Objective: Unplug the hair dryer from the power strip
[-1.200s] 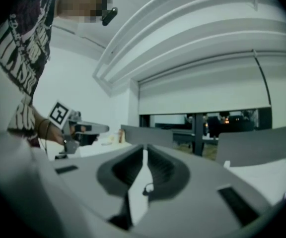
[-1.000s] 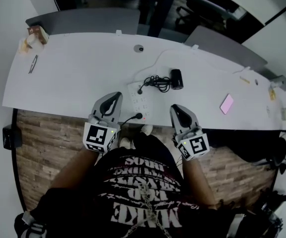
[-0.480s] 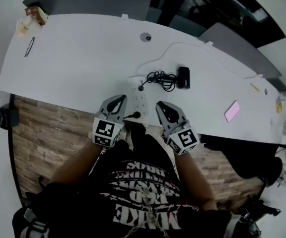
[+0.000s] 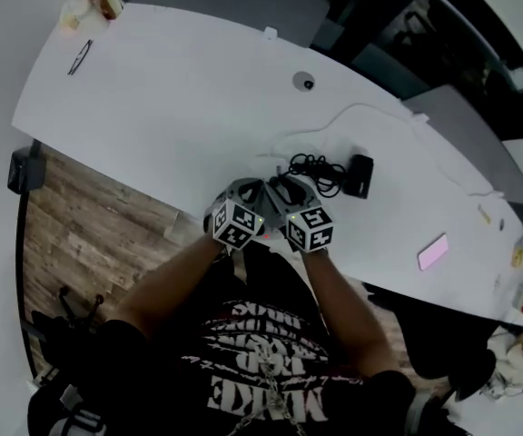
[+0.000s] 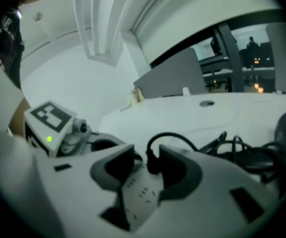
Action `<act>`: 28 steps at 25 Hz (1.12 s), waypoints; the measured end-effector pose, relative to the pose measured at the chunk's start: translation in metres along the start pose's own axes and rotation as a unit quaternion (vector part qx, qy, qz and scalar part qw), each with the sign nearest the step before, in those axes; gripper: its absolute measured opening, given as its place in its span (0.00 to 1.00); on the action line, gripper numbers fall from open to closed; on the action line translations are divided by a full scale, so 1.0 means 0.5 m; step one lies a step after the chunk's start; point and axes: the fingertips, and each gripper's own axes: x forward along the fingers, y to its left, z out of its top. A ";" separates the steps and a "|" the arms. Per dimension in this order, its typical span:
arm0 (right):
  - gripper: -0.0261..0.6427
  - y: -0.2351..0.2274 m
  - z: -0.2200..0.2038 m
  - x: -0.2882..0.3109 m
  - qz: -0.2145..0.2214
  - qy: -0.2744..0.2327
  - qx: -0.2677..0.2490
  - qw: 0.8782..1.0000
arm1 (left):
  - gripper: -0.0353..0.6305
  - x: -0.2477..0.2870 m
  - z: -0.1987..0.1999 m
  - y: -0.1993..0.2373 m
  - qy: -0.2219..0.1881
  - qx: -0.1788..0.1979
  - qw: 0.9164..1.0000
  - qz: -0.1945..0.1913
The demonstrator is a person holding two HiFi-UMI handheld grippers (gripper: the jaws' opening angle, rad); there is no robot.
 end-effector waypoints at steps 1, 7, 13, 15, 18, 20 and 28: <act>0.27 -0.005 0.009 0.006 -0.003 -0.006 -0.008 1.000 | 0.09 0.007 0.001 -0.002 0.001 0.006 1.000 -0.001; 0.14 -0.047 0.045 0.011 0.029 -0.040 0.070 0.996 | 0.09 0.024 0.018 0.005 0.025 0.092 0.995 0.028; 0.13 -0.122 0.134 -0.019 0.026 -0.158 0.139 0.977 | 0.09 0.042 0.026 0.005 0.045 0.108 0.993 0.032; 0.14 -0.160 0.143 -0.004 0.009 -0.136 0.137 0.981 | 0.09 0.040 0.025 0.008 0.043 0.108 0.993 0.033; 0.14 -0.207 0.125 0.016 -0.010 -0.104 0.173 0.979 | 0.09 0.040 0.020 0.008 0.039 0.089 0.995 0.025; 0.21 -0.215 0.104 0.016 -0.026 -0.078 0.188 0.979 | 0.09 0.039 0.015 0.013 0.025 0.031 0.999 0.003; 0.24 -0.094 0.151 -0.223 -0.101 -0.134 0.040 0.985 | 0.09 -0.194 0.110 0.127 -0.101 -0.056 0.993 0.029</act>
